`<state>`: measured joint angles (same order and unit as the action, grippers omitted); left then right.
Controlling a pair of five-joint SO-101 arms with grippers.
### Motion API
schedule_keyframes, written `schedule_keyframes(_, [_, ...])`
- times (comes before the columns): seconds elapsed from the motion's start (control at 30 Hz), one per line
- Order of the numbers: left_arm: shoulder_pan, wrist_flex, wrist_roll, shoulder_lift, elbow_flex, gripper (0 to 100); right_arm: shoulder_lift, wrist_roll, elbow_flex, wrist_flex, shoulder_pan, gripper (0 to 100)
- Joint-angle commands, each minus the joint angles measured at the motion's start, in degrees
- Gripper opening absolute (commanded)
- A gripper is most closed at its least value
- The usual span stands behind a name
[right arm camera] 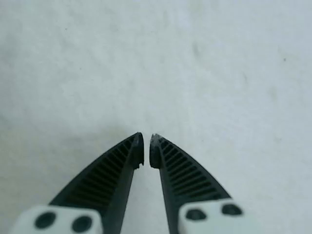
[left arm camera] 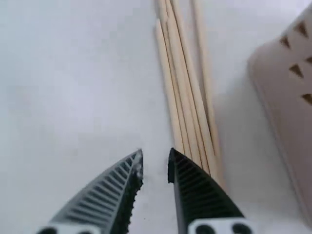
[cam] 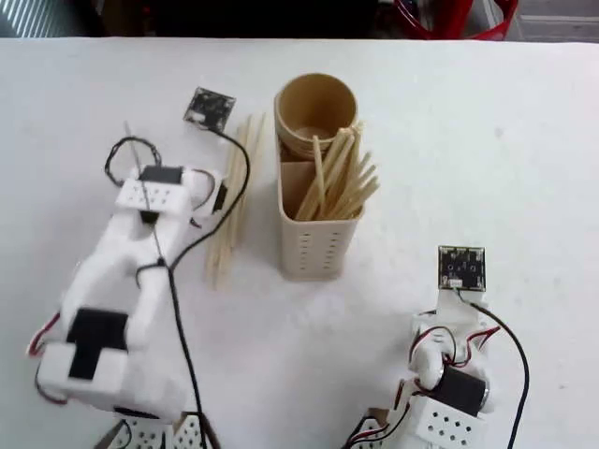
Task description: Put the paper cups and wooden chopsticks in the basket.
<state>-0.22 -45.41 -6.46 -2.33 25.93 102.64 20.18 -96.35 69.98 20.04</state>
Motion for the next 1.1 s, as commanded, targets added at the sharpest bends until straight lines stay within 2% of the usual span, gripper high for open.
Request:
schedule_keyframes(0.0, [0.6, -3.3, -0.1, -10.7, -10.5, 11, 0.6, -0.4, -0.5, -0.6, 0.6, 3.6])
schedule_keyframes(0.27, [0.7, -6.5, -0.1, -18.1, -15.7, 11, 0.6, -0.4, -0.5, -0.6, 0.6, 3.6])
schedule_keyframes(0.5, [0.7, -7.7, -0.2, -15.3, -15.4, 11, 0.6, -0.4, -0.5, -0.6, 0.6, 3.6])
schedule_keyframes(0.77, [1.2, 0.9, -0.2, -6.6, -4.6, 15, 0.6, -0.4, -0.5, -0.6, 0.6, 3.6])
schedule_keyframes(1.07, [1.1, 0.2, -0.2, -12.3, -6.7, 15, 0.6, -0.4, -0.5, -0.6, 0.6, 3.6])
